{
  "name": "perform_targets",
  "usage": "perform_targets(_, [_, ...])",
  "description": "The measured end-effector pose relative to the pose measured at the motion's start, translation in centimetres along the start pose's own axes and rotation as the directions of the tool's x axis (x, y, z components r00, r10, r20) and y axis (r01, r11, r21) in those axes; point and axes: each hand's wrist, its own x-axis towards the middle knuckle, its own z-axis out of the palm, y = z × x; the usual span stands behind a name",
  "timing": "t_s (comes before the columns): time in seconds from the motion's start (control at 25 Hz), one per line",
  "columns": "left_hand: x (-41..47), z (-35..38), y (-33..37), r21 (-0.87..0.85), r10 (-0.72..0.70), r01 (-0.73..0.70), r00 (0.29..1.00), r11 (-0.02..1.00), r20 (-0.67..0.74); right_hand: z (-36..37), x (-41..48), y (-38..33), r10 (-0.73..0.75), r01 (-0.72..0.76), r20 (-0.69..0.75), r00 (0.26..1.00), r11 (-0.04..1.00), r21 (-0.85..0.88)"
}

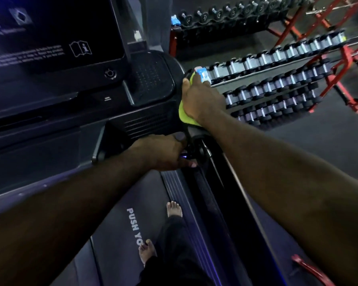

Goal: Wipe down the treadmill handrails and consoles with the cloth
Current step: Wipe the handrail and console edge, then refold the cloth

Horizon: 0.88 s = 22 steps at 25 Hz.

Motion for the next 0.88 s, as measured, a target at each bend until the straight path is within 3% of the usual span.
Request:
perform_targets(0.12, [-1.5, -1.2, 1.2, 0.016, -0.05, 0.052, 0.991, 0.998, -0.123, 0.1, -2.2, 1.1, -0.111, 0.109, -0.046, 0.993, 0.993, -0.048])
perform_targets(0.28, [-3.8, -1.1, -1.3, 0.178, 0.03, 0.06, 0.884, 0.982, -0.466, 1.5, -7.4, 4.0, -0.26, 0.241, -0.084, 0.962, 0.953, -0.184])
perform_targets(0.36, [-5.9, -1.8, -3.3, 0.227, 0.012, 0.097, 0.9, 0.969, -0.435, 1.2, -6.4, 3.8, -0.243, 0.229, -0.092, 0.966, 0.962, -0.148])
perform_targets(0.52, [-6.9, -2.0, -4.8, 0.246, -0.069, 0.127, 0.971, 0.961, -0.231, 0.8, 0.3, 1.9, -0.299, 0.299, -0.073, 0.951, 0.954, -0.013])
perform_targets(0.76, [-5.5, -1.7, -4.8, 0.228, -0.047, 0.099, 0.973, 0.968, -0.225, 0.5, 9.0, -2.6, -0.357, 0.359, -0.056, 0.932, 0.933, 0.033])
perform_targets(0.88, [-5.4, -1.6, -4.9, 0.208, -0.037, 0.086, 0.973, 0.974, -0.227, 0.2, 13.1, -4.8, -0.495, 0.496, -0.042, 0.868, 0.867, 0.038])
